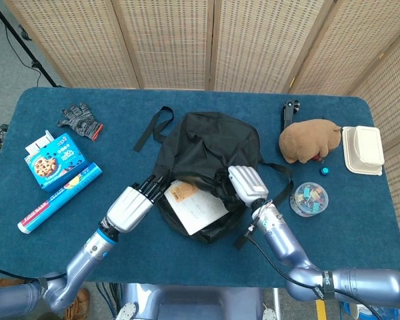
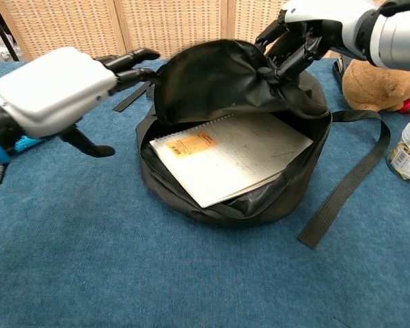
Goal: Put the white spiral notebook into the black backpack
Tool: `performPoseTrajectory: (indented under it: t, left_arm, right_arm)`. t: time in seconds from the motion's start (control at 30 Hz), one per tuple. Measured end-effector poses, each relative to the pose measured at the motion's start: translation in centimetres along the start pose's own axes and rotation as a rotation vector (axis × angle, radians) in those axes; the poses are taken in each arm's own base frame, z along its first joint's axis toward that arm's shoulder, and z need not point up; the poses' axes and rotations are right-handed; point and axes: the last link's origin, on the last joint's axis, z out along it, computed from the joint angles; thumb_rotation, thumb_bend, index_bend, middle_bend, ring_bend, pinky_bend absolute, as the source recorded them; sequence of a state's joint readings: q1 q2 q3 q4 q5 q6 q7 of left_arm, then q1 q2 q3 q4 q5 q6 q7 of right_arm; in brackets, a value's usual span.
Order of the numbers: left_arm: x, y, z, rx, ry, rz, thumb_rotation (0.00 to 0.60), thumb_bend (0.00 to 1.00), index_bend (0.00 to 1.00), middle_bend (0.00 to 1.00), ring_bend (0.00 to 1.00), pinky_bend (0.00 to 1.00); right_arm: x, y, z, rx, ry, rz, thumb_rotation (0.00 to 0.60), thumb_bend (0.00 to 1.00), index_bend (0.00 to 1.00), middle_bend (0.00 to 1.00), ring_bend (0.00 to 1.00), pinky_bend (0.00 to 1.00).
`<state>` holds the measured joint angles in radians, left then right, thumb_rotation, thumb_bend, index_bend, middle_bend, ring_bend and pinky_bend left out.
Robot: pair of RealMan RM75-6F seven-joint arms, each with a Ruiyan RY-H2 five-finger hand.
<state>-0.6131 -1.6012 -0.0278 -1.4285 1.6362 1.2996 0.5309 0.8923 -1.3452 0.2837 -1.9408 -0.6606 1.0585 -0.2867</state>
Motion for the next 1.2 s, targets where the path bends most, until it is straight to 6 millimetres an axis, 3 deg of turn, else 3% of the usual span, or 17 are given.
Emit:
performPoseTrajectory:
  t: [0.3,0.6,0.63,0.67,0.7,0.77,0.8,0.9,1.2]
  left_arm:
    - [1.3,-3.2,-2.7,0.036,0.015,-0.059,0.6,0.0,0.19,0.07,0.21,0.69]
    - [2.5,-7.4,-4.8,0.134,0.047,-0.054,0.6,0.0,0.19,0.07,0.21,0.69]
    - [2.5,-7.8,-4.8,0.146,0.047,-0.053,0.6,0.0,0.19,0.07,0.21,0.69]
    - [2.4,-8.3,-4.9,0.162,0.046,-0.049,0.6,0.0,0.19,0.07,0.21,0.69]
    - [2.4,-8.7,-4.9,0.173,0.044,-0.045,0.6,0.0,0.19,0.07,0.21,0.68]
    - [2.1,-9.4,-5.0,0.197,0.037,-0.034,0.6,0.0,0.19,0.07,0.2,0.65]
    - [1.9,-9.7,-5.0,0.206,0.033,-0.029,0.6,0.0,0.19,0.07,0.2,0.64]
    - [1.2,-10.5,-5.2,0.234,0.012,-0.017,0.6,0.0,0.19,0.07,0.19,0.63]
    - [-1.0,-11.5,-5.1,0.292,-0.042,-0.026,0.6,0.0,0.19,0.06,0.16,0.63]
  right_arm:
    - [-1.2,1.1,-0.4,-0.025,-0.035,0.003,0.6,0.57,0.65,0.64,0.47,0.52]
    - [-4.2,0.9,-1.1,-0.008,-0.11,0.038,0.6,0.59,0.63,0.62,0.46,0.49]
    - [-4.8,0.7,-1.3,0.001,-0.123,0.049,0.6,0.51,0.58,0.57,0.42,0.45]
    - [-5.1,0.5,-1.4,0.008,-0.133,0.059,0.6,0.37,0.5,0.5,0.36,0.39]
    - [-5.5,0.3,-1.5,0.017,-0.143,0.068,0.6,0.2,0.38,0.37,0.24,0.29]
    - [-6.3,-0.3,-1.7,0.043,-0.165,0.086,0.6,0.0,0.18,0.17,0.07,0.13]
    - [-6.7,-0.5,-1.8,0.059,-0.181,0.094,0.6,0.0,0.09,0.08,0.01,0.07]
    - [-7.4,-1.0,-1.9,0.085,-0.231,0.133,0.6,0.0,0.0,0.0,0.0,0.03]
    - [-6.8,-2.0,-2.5,0.19,-0.287,0.257,0.6,0.0,0.0,0.0,0.0,0.0]
